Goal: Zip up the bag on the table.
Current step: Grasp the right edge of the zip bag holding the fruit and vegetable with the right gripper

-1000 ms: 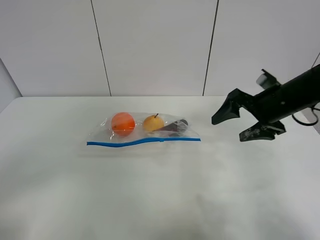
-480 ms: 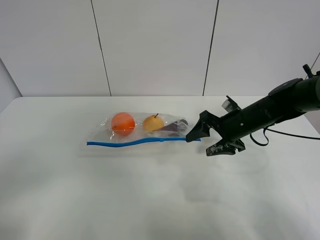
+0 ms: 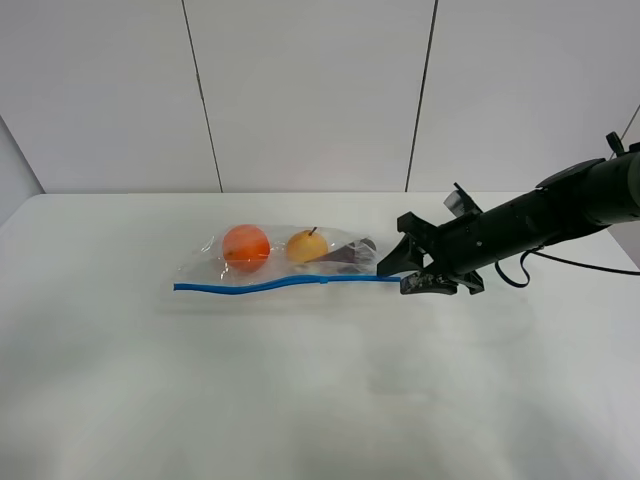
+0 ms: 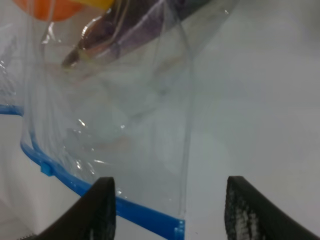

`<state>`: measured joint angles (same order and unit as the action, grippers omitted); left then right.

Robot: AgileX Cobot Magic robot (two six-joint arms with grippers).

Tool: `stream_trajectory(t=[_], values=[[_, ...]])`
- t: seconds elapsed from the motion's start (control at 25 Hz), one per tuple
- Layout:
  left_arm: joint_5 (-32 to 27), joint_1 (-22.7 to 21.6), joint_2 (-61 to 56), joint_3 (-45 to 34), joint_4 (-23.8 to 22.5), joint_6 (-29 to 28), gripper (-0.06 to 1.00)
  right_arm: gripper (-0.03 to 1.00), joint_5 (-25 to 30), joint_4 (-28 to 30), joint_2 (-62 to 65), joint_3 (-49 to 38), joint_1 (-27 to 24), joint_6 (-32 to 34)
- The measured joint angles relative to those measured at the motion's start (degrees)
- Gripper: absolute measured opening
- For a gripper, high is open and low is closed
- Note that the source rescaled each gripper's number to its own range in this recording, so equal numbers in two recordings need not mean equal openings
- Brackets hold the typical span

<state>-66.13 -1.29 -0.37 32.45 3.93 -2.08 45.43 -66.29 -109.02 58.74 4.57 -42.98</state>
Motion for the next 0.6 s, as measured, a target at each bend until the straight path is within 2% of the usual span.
stream_trajectory(t=[0.6], values=[[0.0,0.0,0.0,0.0,0.0,0.0,1.0,0.55,1.4,-3.5,-0.2,0.0,0.0,-2.9]])
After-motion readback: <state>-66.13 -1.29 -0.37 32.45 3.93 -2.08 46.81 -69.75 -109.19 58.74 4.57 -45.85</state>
